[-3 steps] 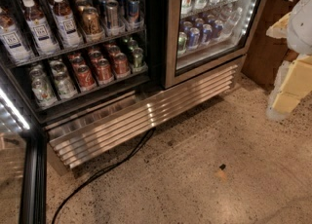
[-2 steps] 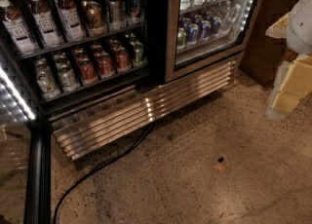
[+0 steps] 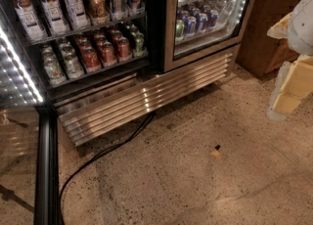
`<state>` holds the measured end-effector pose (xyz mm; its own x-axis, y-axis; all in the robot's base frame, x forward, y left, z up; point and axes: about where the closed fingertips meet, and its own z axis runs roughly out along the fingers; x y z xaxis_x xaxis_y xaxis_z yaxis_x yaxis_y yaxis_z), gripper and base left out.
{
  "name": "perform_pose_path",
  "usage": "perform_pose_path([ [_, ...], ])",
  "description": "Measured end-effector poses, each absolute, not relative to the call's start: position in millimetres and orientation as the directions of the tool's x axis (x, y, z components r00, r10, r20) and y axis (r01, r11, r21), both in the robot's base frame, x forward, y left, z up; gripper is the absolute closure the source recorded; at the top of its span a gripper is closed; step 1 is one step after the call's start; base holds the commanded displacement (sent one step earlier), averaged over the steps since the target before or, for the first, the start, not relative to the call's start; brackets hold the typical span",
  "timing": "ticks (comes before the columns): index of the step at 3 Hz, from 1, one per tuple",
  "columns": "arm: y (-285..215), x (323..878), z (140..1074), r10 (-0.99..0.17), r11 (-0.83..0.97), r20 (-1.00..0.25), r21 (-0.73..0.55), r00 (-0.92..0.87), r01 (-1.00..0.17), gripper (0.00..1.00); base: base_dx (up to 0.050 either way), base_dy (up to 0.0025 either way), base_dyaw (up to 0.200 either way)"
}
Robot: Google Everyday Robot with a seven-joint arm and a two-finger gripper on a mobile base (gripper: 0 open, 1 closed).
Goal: Close left fridge door
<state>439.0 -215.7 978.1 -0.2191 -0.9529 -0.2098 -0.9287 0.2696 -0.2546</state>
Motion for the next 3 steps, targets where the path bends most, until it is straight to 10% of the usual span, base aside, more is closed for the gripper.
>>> perform_pose_path([
  [3, -215.7, 439.0, 978.1, -0.953, 0.27, -0.21, -0.255, -0.219, -0.929, 0.0, -0.049, -0.00004, 0.0],
])
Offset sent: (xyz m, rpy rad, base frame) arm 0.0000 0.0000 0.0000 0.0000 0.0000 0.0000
